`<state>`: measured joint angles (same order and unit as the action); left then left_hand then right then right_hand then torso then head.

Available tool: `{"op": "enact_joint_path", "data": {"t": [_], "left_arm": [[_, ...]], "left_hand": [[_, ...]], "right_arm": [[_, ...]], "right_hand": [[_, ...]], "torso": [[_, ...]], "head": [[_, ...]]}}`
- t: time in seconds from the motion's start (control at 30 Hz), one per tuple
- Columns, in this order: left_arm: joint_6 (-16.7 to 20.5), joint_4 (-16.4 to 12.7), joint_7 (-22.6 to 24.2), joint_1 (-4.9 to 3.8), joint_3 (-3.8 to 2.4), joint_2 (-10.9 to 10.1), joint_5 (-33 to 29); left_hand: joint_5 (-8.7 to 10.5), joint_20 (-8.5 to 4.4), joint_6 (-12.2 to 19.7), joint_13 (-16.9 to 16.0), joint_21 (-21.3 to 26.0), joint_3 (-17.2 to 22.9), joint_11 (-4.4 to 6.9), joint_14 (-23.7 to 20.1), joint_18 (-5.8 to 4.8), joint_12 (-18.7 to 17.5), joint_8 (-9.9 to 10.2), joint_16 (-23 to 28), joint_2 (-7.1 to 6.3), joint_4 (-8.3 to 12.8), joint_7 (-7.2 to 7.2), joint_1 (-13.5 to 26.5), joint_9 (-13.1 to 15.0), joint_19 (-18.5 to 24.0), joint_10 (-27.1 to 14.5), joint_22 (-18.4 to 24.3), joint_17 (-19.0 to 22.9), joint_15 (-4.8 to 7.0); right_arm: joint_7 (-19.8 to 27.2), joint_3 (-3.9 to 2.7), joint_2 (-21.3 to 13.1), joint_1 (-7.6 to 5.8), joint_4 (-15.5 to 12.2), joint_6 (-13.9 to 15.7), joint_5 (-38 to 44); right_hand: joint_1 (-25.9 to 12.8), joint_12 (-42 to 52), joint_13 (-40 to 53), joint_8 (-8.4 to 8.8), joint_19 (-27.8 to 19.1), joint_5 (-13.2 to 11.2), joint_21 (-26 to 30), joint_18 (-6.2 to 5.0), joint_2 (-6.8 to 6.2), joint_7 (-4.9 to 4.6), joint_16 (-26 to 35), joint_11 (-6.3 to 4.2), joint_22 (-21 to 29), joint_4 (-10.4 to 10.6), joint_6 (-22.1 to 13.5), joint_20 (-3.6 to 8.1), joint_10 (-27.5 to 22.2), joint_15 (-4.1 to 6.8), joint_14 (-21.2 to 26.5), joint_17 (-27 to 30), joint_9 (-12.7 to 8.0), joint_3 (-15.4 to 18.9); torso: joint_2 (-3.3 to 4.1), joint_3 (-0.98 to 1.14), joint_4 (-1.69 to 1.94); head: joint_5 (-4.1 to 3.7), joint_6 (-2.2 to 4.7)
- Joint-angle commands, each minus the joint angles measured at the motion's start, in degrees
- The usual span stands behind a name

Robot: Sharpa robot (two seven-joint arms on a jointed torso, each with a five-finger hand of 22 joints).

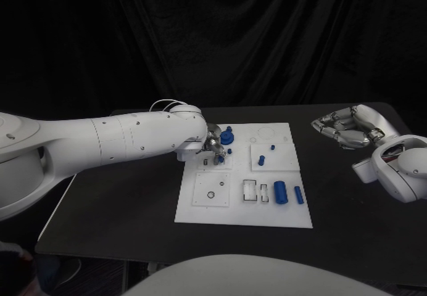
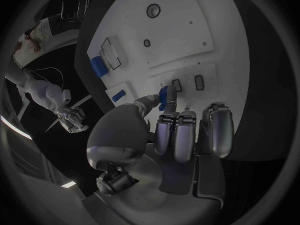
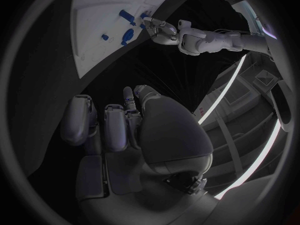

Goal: Assemble the parts on the task board

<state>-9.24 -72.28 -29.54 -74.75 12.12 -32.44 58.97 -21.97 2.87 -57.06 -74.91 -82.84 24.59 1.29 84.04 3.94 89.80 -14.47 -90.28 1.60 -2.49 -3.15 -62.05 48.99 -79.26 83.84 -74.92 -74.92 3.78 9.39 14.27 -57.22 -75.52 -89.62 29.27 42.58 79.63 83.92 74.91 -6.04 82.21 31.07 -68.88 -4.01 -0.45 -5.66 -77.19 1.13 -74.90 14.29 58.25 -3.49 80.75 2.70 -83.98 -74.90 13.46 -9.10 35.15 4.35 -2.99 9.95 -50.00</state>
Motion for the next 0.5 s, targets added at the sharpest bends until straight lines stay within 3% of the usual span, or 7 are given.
{"op": "enact_joint_path", "data": {"t": [0.03,0.5], "left_arm": [[0.9,-0.6,0.4,0.11,-0.04,-0.4,0.0],[3.2,-3.3,-0.1,0.12,-0.04,-3.3,0.0]], "left_hand": [[-0.57,-0.03,-0.3,-15.1,0.3,2.3,-0.22,6.0,-0.40,0.2,0.3,0.3,-0.55,1.5,0.18,0.6,0.3,0.3,6.2,-2.0,-15.1,-0.08],[-0.24,-0.05,-0.9,-15.1,0.2,4.3,-0.17,6.0,-0.47,0.2,0.3,0.3,-1.02,2.3,0.24,1.7,1.0,0.0,6.2,-2.4,-15.1,-0.04]], "right_arm": [[-1.2,-0.04,-0.1,0.12,0.0,-0.5,0.4],[-1.8,-0.03,-0.4,0.12,-0.1,-0.8,0.4]], "right_hand": [[0.5,-0.4,2.3,0.29,0.0,0.2,0.4,-0.75,0.04,-0.21,0.2,0.05,-7.4,-0.2,-0.1,0.10,-0.5,0.06,-2.2,-2.6,0.1,0.1],[0.6,-0.5,2.1,0.27,-0.1,0.7,0.6,-0.78,0.02,-0.21,0.3,0.05,-7.3,-0.3,0.0,0.10,-0.7,0.05,-2.1,-2.4,0.1,0.0]], "torso": [[0.01,0.00,0.02],[-0.01,0.02,-0.04]], "head": [[-0.08,0.00],[0.33,0.00]]}}
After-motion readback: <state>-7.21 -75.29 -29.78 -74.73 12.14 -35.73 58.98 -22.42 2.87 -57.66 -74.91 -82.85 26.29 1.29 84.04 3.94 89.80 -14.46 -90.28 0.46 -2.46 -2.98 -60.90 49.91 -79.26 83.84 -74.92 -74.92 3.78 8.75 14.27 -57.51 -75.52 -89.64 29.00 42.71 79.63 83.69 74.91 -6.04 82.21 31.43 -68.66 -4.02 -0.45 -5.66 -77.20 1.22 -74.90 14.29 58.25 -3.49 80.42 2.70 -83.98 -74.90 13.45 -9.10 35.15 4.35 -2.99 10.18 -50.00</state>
